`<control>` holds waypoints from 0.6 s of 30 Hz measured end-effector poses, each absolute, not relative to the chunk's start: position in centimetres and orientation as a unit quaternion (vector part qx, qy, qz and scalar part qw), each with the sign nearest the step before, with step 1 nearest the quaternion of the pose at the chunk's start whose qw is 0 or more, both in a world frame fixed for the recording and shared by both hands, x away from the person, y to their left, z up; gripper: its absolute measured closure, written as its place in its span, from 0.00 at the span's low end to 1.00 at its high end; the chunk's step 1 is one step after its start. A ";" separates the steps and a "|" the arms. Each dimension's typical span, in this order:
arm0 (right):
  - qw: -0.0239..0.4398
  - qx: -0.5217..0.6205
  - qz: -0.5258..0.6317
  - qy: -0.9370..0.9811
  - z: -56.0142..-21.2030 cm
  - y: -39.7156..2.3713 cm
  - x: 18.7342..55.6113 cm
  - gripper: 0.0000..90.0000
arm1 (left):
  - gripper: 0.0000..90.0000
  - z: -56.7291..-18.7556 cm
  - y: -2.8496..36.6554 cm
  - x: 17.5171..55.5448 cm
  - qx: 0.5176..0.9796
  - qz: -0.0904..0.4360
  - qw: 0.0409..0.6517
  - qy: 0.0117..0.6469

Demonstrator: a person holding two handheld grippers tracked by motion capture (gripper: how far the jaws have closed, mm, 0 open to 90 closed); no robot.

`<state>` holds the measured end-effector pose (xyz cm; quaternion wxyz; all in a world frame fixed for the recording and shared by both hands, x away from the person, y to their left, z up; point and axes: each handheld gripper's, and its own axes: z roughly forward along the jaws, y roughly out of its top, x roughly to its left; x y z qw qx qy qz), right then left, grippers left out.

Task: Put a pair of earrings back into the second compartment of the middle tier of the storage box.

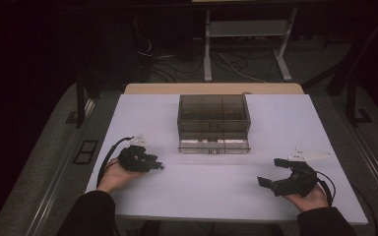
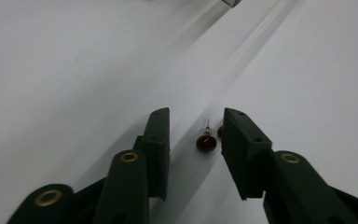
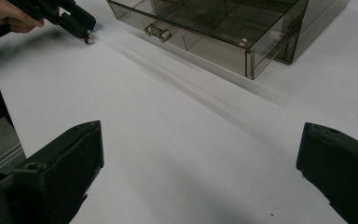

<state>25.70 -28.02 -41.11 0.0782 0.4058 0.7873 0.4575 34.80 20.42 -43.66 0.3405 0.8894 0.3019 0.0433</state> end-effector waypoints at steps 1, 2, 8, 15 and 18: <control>0.079 0.406 0.458 0.787 -41.1 -28.0 25.7 0.00 | 0.70 -43.7 20.3 34.8 0.891 0.044 0.338 0.301; 0.079 0.406 0.457 0.787 -41.1 -28.0 25.7 0.00 | 0.71 -43.7 20.3 34.8 0.893 0.044 0.335 0.297; 0.083 0.408 0.458 0.785 -41.1 -28.2 25.7 0.00 | 0.77 -43.8 20.2 34.8 0.893 0.047 0.335 0.297; 0.085 0.411 0.457 0.784 -41.2 -28.2 25.8 0.00 | 0.85 -43.8 20.2 34.8 0.895 0.053 0.332 0.294; 0.087 0.412 0.457 0.784 -41.2 -28.4 25.8 0.00 | 0.87 -43.8 20.1 34.8 0.896 0.060 0.328 0.293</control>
